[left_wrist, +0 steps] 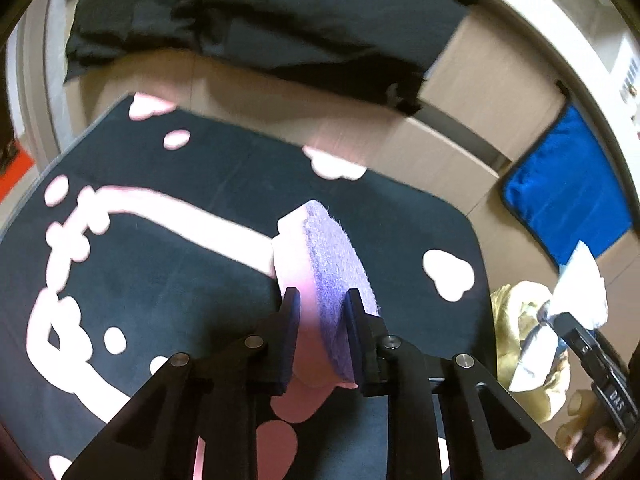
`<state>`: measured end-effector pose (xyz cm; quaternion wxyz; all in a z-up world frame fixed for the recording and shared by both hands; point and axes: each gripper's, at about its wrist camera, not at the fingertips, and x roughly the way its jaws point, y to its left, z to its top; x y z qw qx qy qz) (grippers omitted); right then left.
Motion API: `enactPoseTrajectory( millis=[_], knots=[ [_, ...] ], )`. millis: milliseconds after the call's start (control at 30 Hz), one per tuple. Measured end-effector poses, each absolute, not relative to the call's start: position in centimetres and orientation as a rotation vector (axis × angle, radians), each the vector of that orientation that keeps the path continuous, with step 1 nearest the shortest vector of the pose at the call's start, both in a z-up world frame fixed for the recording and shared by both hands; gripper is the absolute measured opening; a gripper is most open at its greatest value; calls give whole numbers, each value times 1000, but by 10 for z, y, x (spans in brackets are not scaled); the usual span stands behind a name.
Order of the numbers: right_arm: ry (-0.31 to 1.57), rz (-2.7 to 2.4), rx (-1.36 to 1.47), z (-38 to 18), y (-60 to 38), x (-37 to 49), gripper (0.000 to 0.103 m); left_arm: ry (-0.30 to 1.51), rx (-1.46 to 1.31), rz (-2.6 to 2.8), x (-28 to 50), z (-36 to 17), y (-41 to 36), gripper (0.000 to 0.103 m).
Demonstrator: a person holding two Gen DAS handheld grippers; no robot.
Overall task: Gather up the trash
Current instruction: 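Lift and carry the sponge and tissue over the bin with both tools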
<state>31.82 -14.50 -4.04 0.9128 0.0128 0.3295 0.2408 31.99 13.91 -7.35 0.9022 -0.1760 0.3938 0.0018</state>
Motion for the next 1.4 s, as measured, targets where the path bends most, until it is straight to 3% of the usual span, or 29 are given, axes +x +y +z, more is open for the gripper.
enactPoseTrajectory(
  millis=[333, 767, 1100, 1400],
  knots=[
    [638, 498, 10, -22, -144, 313, 44, 604, -230, 12, 297, -12, 122, 23],
    [476, 439, -77, 43, -160, 295, 44, 392, -186, -119, 280, 71, 82, 23],
    [413, 274, -74, 71, -234, 269, 44, 417, -187, -336, 288, 75, -10, 23],
    [433, 164, -29, 61, -305, 261, 44, 492, -163, -484, 294, 48, -93, 23]
  ],
)
